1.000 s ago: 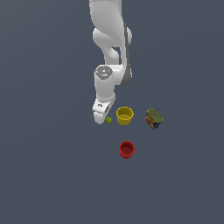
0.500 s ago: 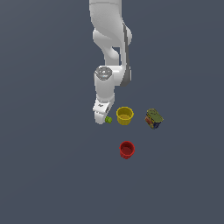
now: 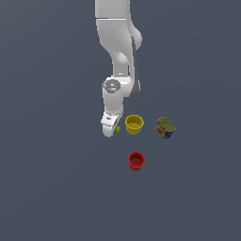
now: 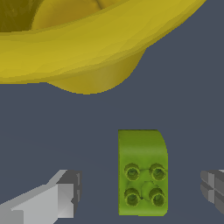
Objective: Pick up a designated object from a clutter of objects.
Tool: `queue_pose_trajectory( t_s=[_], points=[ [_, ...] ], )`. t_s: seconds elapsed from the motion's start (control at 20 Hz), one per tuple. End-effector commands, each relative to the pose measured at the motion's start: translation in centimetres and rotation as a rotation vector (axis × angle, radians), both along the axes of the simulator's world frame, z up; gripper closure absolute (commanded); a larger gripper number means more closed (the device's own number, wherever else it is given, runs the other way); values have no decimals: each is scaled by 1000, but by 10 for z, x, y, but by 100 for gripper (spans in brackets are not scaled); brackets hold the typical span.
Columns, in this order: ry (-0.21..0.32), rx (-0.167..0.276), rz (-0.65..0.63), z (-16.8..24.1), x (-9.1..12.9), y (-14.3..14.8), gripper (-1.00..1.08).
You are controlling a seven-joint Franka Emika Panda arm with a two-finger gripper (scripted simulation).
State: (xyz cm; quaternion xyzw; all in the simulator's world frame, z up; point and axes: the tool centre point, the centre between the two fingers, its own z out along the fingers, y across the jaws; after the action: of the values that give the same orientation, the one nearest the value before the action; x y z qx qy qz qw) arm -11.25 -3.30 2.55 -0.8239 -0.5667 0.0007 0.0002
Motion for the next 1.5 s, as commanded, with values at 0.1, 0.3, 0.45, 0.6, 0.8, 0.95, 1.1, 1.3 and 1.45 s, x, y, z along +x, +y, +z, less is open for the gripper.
queue_pose_trajectory(
  t_s=[0.1,0.3,0.45,0.6,0.8,0.95,1.1,1.3,1.45],
  points=[
    [-1,0,1,-11,0,0,-92],
    [-1,0,1,-13,1,0,108],
    [-1,0,1,-13,1,0,108],
    [-1,0,1,-13,1,0,108],
    [-2,0,1,-13,1,0,108],
    [-2,0,1,-11,2,1,108],
    [-2,0,1,-5,5,3,108],
    [-2,-1,1,7,11,10,108],
    [-1,0,2,21,19,17,108]
  ],
)
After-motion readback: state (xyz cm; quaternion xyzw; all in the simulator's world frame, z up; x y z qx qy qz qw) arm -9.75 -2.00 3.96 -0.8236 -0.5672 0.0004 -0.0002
